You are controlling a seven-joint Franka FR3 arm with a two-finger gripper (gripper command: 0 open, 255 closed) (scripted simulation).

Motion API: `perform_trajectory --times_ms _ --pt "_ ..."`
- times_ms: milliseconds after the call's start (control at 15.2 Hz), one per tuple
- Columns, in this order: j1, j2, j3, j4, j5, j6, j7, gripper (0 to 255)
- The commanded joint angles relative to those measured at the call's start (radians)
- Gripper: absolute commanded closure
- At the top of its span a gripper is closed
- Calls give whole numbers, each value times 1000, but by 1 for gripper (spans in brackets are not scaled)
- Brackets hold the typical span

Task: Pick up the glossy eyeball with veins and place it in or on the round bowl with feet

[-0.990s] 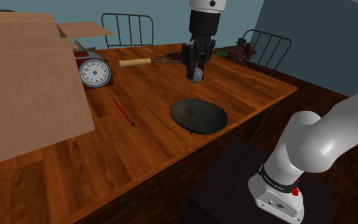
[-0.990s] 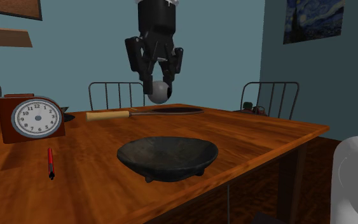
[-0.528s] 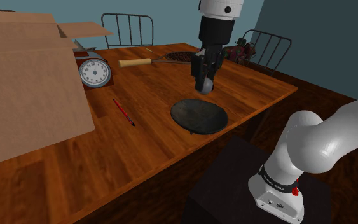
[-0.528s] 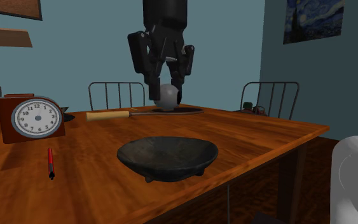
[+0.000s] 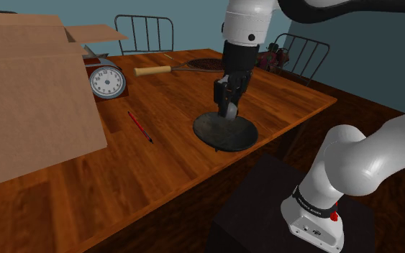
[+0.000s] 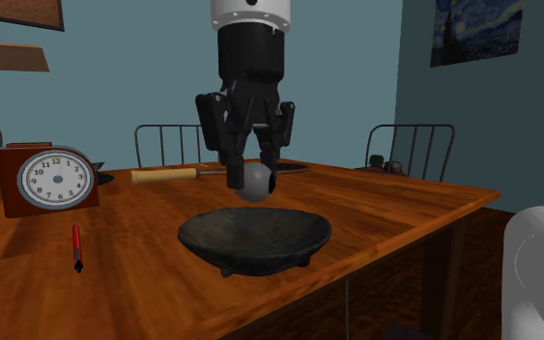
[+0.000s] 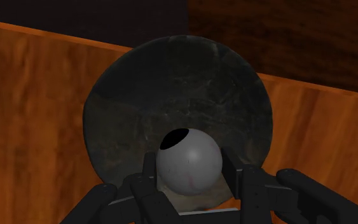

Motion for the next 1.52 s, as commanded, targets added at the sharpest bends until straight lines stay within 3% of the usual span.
perform_trajectory --times_ms 0,660,726,1056,1320,1452 --pt "2 -6 3 -30 3 25 -1 255" --pt "4 -11 7 -75 8 64 -3 255" --pt "4 -11 7 -75 8 64 -3 0" --pt "4 -11 7 -75 8 64 -3 0" --pt "-4 13 -6 69 -6 -56 3 0" --pt "-4 13 -6 69 -6 -56 3 0"
